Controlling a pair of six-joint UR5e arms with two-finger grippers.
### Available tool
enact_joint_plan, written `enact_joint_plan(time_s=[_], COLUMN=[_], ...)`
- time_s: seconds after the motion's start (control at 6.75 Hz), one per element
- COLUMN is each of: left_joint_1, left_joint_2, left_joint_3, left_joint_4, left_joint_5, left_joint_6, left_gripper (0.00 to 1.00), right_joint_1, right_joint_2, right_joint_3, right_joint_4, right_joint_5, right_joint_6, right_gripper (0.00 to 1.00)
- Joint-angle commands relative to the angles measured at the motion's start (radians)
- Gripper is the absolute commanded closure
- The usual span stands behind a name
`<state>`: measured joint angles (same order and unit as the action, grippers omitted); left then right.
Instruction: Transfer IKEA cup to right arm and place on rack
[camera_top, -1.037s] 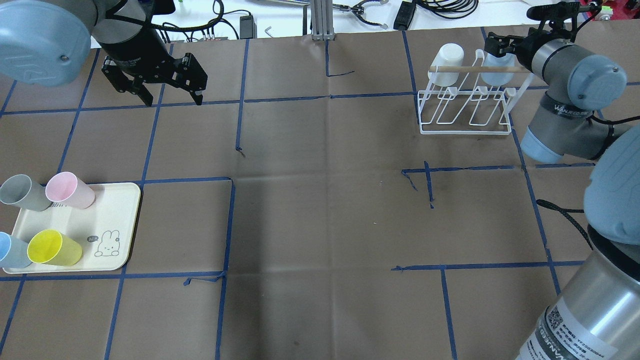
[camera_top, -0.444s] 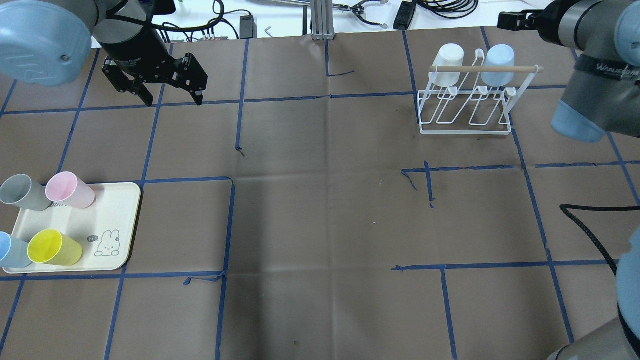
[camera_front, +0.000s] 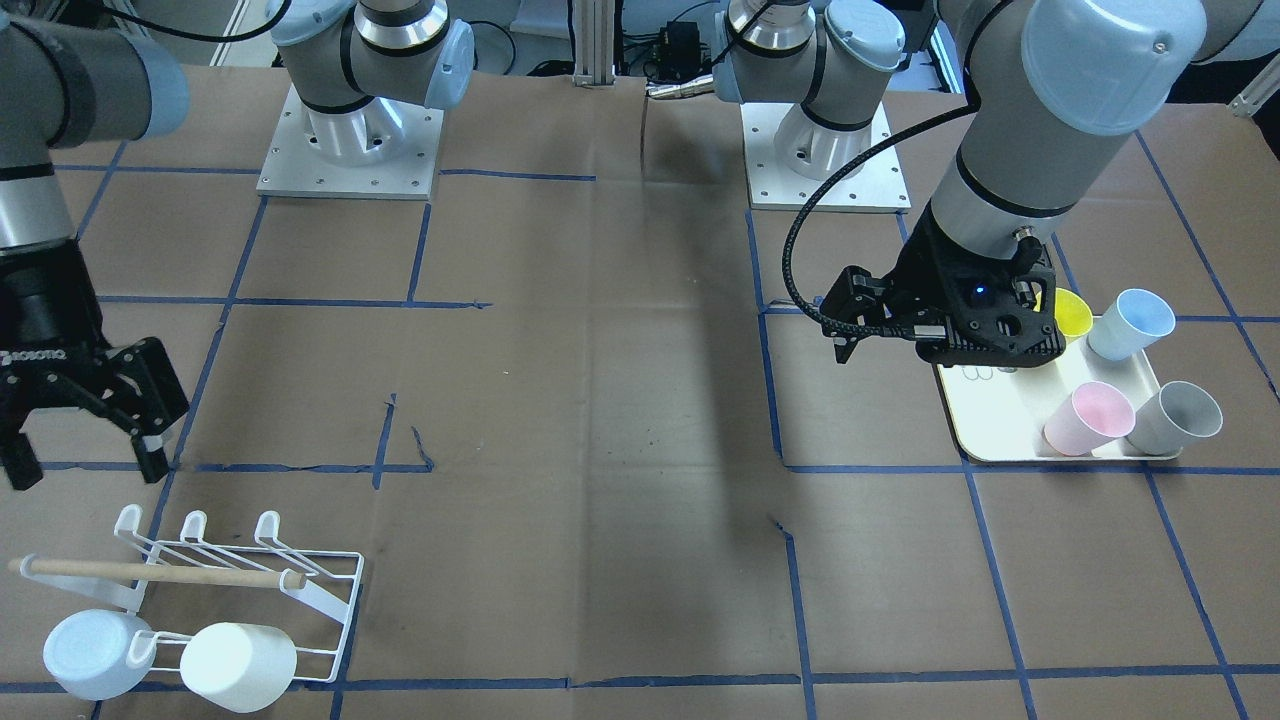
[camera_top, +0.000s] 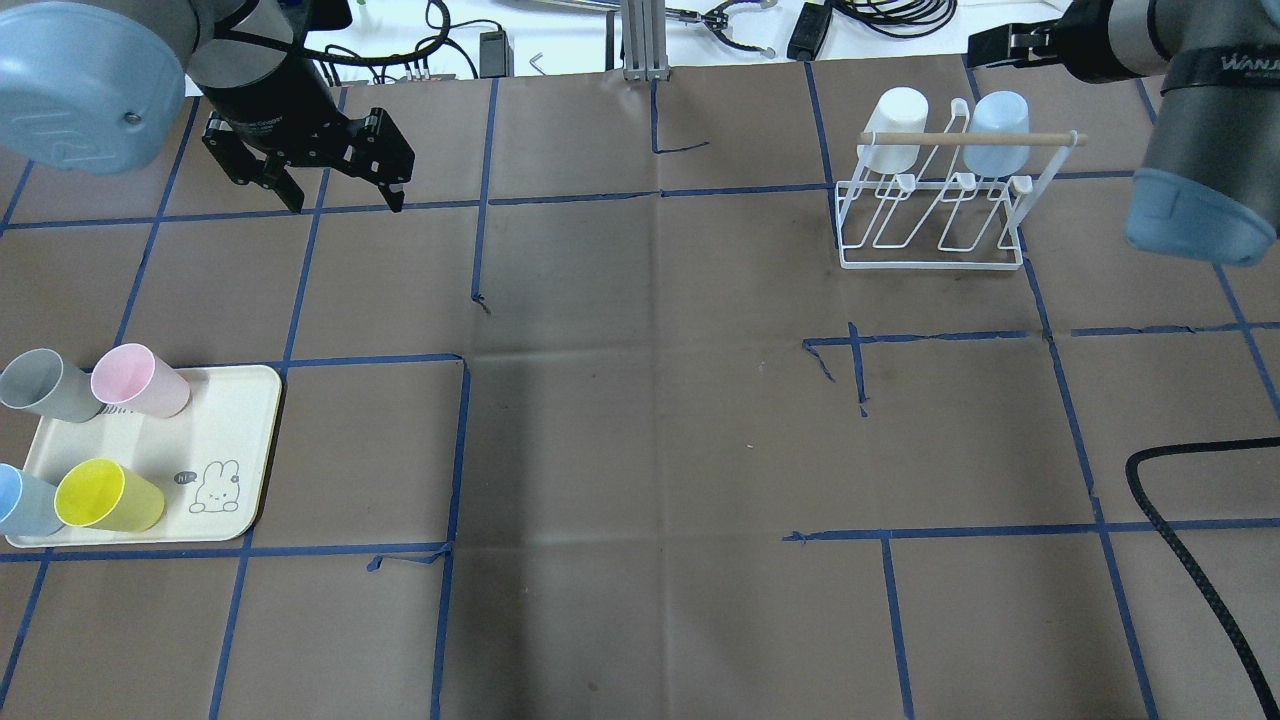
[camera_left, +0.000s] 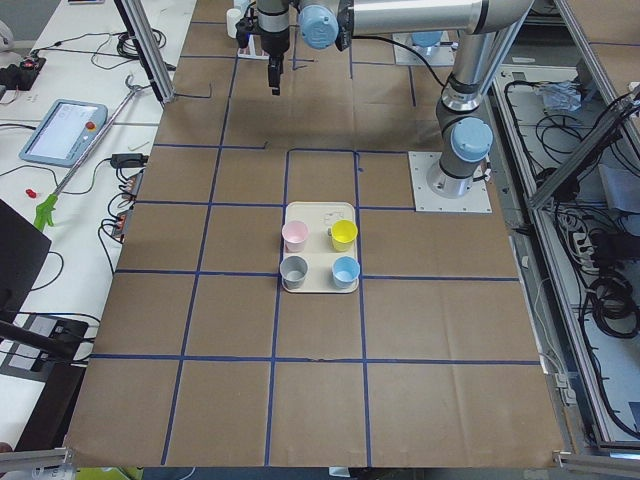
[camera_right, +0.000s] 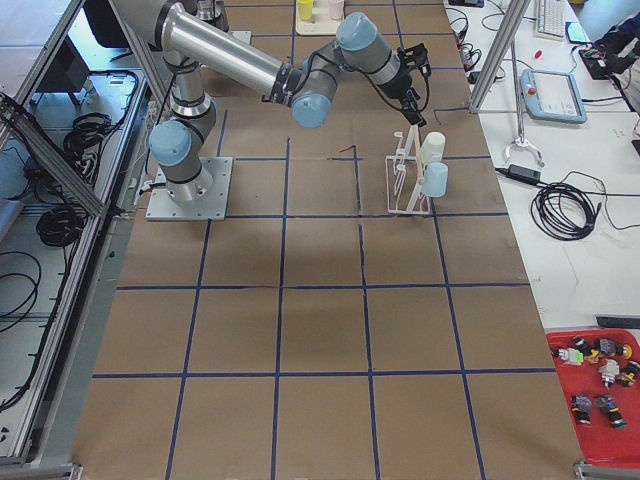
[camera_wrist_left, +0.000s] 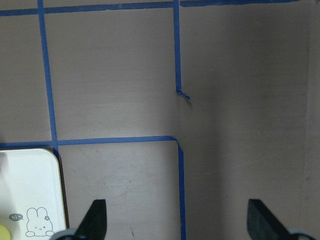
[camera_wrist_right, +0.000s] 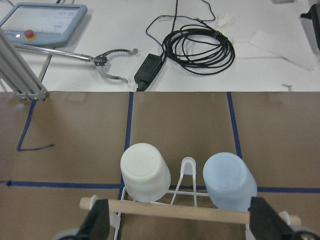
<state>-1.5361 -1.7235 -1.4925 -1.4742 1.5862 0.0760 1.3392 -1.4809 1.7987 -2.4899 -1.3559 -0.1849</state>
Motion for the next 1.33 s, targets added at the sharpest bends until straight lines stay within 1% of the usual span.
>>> enact_joint_plan(time_s=[0.0,0.3,0.44,0.59,0.74,0.89,1.04,1.19], left_joint_1=[-0.001,-0.001,0.001,0.001,0.001,0.001,0.001,0.001], left_joint_2=[0.002,0.007,0.018,0.022,0.019,0.012,0.007,0.001], left_joint_3=[0.0,-0.003,-0.032,-0.046,-0.038,-0.019,-0.011,-0.009], left_joint_4=[0.0,-0.003,0.005,0.011,0.011,0.006,-0.003,-0.005], left_joint_5=[0.002,-0.005,-0.005,-0.003,-0.002,0.001,0.003,0.003], left_joint_6=[-0.002,-0.002,-0.001,0.002,0.004,0.002,0.002,0.002], left_gripper=[0.0,0.0,0.0,0.0,0.0,0.0,0.0,0.0], right_joint_1=[0.024,0.026,0.029,0.049,0.082,0.134,0.197,0.248], right_joint_2=[-0.125,-0.234,-0.246,-0.243,-0.243,-0.231,-0.207,-0.181], right_joint_3=[-0.004,-0.004,-0.012,-0.047,-0.065,-0.065,-0.065,-0.067], right_joint_4=[0.343,0.556,0.636,0.69,0.763,0.77,0.772,0.77], right_joint_5=[-0.012,-0.022,-0.023,-0.025,-0.055,-0.099,-0.203,-0.279], right_joint_6=[0.015,0.018,0.016,0.018,0.016,0.016,0.033,0.15], right_gripper=[0.0,0.0,0.0,0.0,0.0,0.0,0.0,0.0])
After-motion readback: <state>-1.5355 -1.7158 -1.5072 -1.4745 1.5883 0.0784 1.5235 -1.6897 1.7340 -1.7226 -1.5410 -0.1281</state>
